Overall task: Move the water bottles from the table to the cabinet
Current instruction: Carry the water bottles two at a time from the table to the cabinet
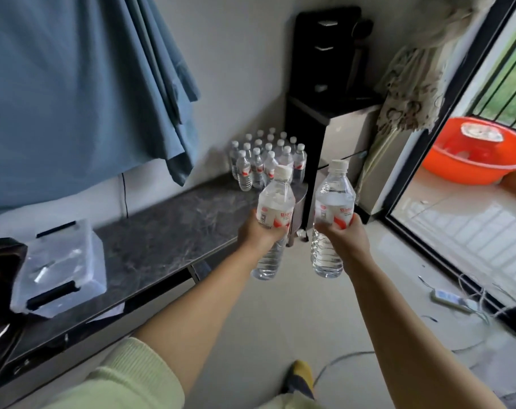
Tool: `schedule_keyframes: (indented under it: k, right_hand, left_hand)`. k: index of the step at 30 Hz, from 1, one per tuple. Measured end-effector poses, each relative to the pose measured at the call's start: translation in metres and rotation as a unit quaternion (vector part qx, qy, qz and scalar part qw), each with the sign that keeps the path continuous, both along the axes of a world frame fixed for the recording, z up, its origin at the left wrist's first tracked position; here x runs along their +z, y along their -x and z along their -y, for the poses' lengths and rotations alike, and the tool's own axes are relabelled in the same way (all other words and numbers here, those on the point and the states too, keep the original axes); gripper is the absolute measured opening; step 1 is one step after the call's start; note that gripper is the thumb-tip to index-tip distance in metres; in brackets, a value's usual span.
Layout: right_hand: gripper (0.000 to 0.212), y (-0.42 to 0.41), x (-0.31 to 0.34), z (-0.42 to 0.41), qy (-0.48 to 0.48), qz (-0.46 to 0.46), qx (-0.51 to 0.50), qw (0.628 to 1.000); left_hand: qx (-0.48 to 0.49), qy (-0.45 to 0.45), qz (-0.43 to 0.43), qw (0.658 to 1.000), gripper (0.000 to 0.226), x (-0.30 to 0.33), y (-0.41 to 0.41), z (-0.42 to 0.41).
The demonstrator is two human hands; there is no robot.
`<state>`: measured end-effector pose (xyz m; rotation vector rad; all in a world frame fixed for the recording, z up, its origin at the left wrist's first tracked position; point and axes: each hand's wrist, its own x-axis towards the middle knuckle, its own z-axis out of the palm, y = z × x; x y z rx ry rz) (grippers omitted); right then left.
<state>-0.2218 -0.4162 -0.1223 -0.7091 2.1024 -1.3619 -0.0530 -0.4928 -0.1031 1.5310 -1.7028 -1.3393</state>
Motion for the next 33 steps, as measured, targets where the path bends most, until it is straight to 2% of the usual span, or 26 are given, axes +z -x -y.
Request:
schedule_keyframes:
  k: [3,6,10,13,16,18,20,22,28,33]
  right_hand:
    - [0.062,0.035,0.003,0.039,-0.009,0.001,0.004,1.0]
    - [0.053,0.069,0.005,0.075,-0.009,0.012,0.008,1.0]
    - [0.064,0.096,-0.007,0.103,-0.018,0.034,0.031,0.999]
    - [0.054,0.111,-0.011,0.122,-0.031,0.051,0.033,0.998]
    - [0.065,0.123,-0.024,0.144,-0.035,0.06,0.043,0.997]
    - [0.067,0.136,-0.05,0.166,-0.037,0.062,0.043,0.996]
    - [0.069,0.137,-0.049,0.183,-0.039,0.064,0.037,0.997]
    - [0.07,0.134,-0.039,0.206,-0.043,0.053,0.034,0.997]
    - [0.052,0.124,-0.046,0.279,-0.061,0.034,0.039,0.997]
    - [0.052,0.108,-0.062,0.357,-0.103,0.041,0.022,0.994]
  left_hand:
    - [0.028,-0.019,-0.006,0.999,0.071,-0.011,0.034,0.042]
    - [0.056,-0.031,-0.028,0.998,0.072,-0.016,0.066,0.073]
    - [0.069,-0.058,-0.021,0.996,0.069,-0.026,0.094,0.096]
    - [0.074,-0.069,-0.007,0.995,0.079,-0.026,0.107,0.117]
    - [0.083,-0.08,0.007,0.993,0.066,-0.025,0.113,0.138]
    - [0.096,-0.08,0.007,0.992,0.066,-0.027,0.116,0.156]
    - [0.108,-0.07,0.005,0.992,0.069,-0.03,0.116,0.174]
    - [0.113,-0.058,0.0,0.992,0.061,-0.035,0.116,0.198]
    - [0.088,-0.049,-0.018,0.995,0.05,-0.062,0.115,0.275]
    - [0.091,-0.114,-0.029,0.989,0.052,-0.096,0.106,0.354]
